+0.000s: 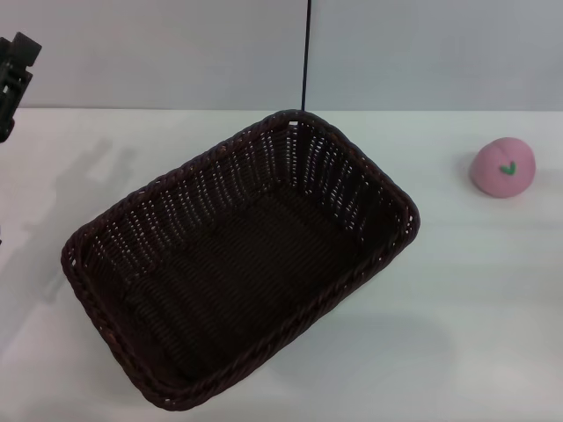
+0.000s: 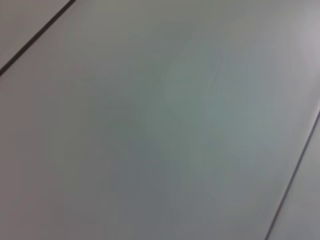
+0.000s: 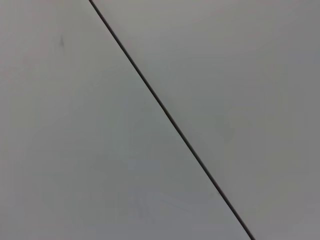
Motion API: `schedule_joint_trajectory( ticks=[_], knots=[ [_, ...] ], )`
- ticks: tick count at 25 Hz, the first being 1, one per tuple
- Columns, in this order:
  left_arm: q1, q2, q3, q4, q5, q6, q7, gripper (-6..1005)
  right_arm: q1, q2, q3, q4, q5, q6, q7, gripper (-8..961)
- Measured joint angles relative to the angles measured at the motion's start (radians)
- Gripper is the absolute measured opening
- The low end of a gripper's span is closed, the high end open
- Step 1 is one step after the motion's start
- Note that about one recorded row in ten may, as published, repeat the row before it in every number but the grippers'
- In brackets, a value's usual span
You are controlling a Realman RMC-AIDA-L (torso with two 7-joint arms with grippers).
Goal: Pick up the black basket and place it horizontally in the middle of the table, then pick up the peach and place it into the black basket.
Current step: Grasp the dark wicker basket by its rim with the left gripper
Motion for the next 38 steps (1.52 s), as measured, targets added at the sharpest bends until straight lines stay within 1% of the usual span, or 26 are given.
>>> schedule_joint_trajectory(
  ticks=[5, 11, 14, 17, 22, 24, 26, 29, 30, 31, 33, 34, 36, 37, 38],
  knots=[
    [0.0, 0.002, -0.021, 0.006, 0.0, -0.018, -0.045, 553, -0.002, 0.001, 0.0, 0.0, 0.0, 0.0, 0.0, 444],
    [0.001, 0.004, -0.022, 0.013, 0.0, -0.019, -0.049, 648, -0.003, 0.001, 0.0, 0.0, 0.0, 0.001, 0.0, 444],
    [0.001, 0.005, -0.018, 0.023, 0.003, -0.019, -0.049, 783, -0.003, 0.002, 0.0, 0.0, 0.0, 0.001, 0.0, 444],
    [0.0, 0.006, -0.013, 0.038, 0.01, -0.019, -0.065, 777, -0.003, 0.002, 0.0, 0.0, 0.0, 0.0, 0.003, 444],
    [0.007, 0.018, 0.037, 0.133, 0.013, -0.019, -0.171, 767, -0.004, 0.002, 0.0, 0.005, 0.0, -0.001, 0.004, 444],
    [0.009, 0.032, 0.059, 0.173, 0.015, -0.019, -0.225, 764, -0.004, 0.002, 0.0, 0.009, 0.0, -0.001, 0.002, 444],
    [0.007, 0.051, 0.087, 0.202, 0.018, -0.018, -0.276, 761, -0.004, 0.002, 0.0, 0.01, 0.0, -0.001, 0.002, 444],
    [-0.005, 0.09, 0.127, 0.253, 0.049, -0.028, -0.361, 757, -0.005, 0.002, 0.0, 0.011, 0.0, -0.001, 0.001, 444],
    [-0.005, 0.09, 0.127, 0.253, 0.049, -0.028, -0.361, 755, -0.005, 0.002, 0.0, 0.012, 0.0, -0.001, 0.001, 444],
    [-0.009, 0.098, 0.129, 0.269, 0.068, -0.032, -0.38, 754, -0.005, 0.002, 0.0, 0.012, 0.0, -0.001, 0.001, 444],
    [-0.023, 0.129, 0.126, 0.343, 0.167, -0.07, -0.46, 751, -0.005, 0.002, 0.0, 0.012, 0.0, -0.001, 0.001, 444],
    [-0.026, 0.139, 0.125, 0.369, 0.196, -0.083, -0.483, 749, -0.005, 0.002, 0.0, 0.012, 0.0, -0.001, 0.001, 444],
    [-0.026, 0.139, 0.125, 0.369, 0.196, -0.083, -0.483, 746, -0.005, 0.002, 0.0, 0.012, 0.0, -0.001, 0.001, 444],
    [-0.036, 0.156, 0.125, 0.408, 0.259, -0.105, -0.518, 745, -0.005, 0.002, 0.0, 0.012, 0.0, -0.001, 0.001, 444],
    [-0.057, 0.187, 0.123, 0.461, 0.37, -0.131, -0.585, 743, -0.005, 0.002, 0.0, 0.012, 0.0, -0.001, 0.001, 444]
  ],
)
